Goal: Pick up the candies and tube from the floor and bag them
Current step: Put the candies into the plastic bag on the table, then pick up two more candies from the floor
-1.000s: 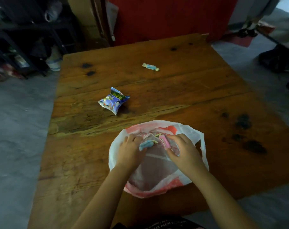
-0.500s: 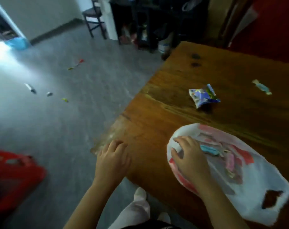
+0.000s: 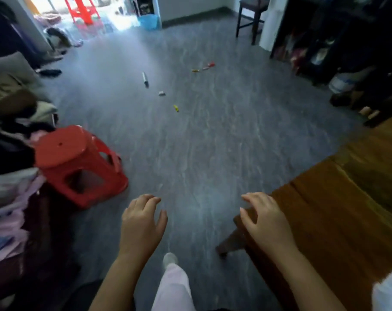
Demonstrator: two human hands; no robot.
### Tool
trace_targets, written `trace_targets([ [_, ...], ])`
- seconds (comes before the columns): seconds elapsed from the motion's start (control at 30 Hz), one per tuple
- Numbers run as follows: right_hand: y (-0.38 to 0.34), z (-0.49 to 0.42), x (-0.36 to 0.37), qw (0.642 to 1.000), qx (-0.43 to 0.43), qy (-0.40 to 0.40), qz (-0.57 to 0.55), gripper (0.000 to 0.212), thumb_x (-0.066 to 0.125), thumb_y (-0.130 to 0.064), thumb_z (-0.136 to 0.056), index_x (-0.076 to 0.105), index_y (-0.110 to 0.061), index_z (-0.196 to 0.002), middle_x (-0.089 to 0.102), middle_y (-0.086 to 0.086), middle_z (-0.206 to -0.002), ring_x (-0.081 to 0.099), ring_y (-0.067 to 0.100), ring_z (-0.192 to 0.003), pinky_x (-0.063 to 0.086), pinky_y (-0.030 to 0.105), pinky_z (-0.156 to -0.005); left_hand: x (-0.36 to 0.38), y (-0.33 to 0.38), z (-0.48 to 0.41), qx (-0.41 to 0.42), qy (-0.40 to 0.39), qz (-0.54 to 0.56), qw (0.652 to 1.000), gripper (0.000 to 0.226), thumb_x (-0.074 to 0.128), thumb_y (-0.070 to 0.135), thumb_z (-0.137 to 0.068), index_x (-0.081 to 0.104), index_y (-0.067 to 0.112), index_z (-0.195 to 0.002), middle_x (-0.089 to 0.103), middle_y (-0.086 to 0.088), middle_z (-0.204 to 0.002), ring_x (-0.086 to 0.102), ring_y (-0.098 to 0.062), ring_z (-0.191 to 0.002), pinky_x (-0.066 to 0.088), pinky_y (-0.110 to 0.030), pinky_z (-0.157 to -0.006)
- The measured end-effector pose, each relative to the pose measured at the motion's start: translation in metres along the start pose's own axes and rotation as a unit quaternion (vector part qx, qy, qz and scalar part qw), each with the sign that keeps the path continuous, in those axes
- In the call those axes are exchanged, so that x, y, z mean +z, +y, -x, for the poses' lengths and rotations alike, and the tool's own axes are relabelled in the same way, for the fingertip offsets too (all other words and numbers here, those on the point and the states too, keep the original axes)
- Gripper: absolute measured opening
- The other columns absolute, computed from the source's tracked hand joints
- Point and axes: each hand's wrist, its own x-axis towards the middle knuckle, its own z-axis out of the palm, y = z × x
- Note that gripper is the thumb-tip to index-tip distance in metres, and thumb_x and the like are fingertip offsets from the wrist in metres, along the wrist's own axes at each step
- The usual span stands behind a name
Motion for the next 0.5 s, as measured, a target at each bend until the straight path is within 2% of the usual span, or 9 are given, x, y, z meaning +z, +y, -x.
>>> trace_targets([
  [0.1,-0.039,-0.051,0.029,1.000,-0.002,-0.009,-0.002,0.034,0.049,-0.031,-0.075,0.064,-0.008,-0.096,0.068,0.012,-0.095,0.063,0.031,-0.090,0.036,0.026,-0.083,-0.010,-0.058,-0.040,-0.027,-0.001,-0.004,1.000,0.042,0.043,0.034,-0.075,0.066,0.002,-0.091,0.066,-0.015,-0.093,0.061,-0.035,-0.083,0.049,-0.045,-0.072],
  [0.23,-0.101,-0.132,0.062,0.999,-0.036,0.011,-0.019,0.036,0.046,-0.029,-0.073,0.065,-0.002,-0.090,0.068,0.017,-0.085,0.065,0.034,-0.079,0.033,0.027,-0.079,-0.028,-0.126,-0.107,-0.060,0.011,-0.013,0.998,0.044,0.041,0.035,-0.074,0.066,0.003,-0.090,0.066,-0.015,-0.092,0.060,-0.036,-0.081,0.049,-0.045,-0.071],
  [0.43,-0.133,-0.214,0.095,0.999,-0.027,-0.002,-0.017,0.029,0.056,-0.020,-0.071,0.065,-0.005,-0.095,0.067,0.016,-0.091,0.062,0.035,-0.083,0.040,0.026,-0.076,-0.024,-0.151,-0.204,-0.033,0.027,0.018,0.999,0.040,0.043,0.034,-0.074,0.066,0.005,-0.092,0.066,-0.012,-0.094,0.060,-0.033,-0.083,0.047,-0.041,-0.070],
  [0.5,-0.129,-0.244,0.107,0.999,-0.018,-0.018,-0.021,0.030,0.056,-0.019,-0.071,0.065,-0.003,-0.095,0.066,0.017,-0.092,0.062,0.036,-0.084,0.036,0.025,-0.078,-0.016,-0.153,-0.235,-0.019,0.025,0.024,0.999,0.039,0.044,0.033,-0.074,0.066,0.006,-0.092,0.066,-0.012,-0.095,0.060,-0.033,-0.084,0.047,-0.039,-0.070],
])
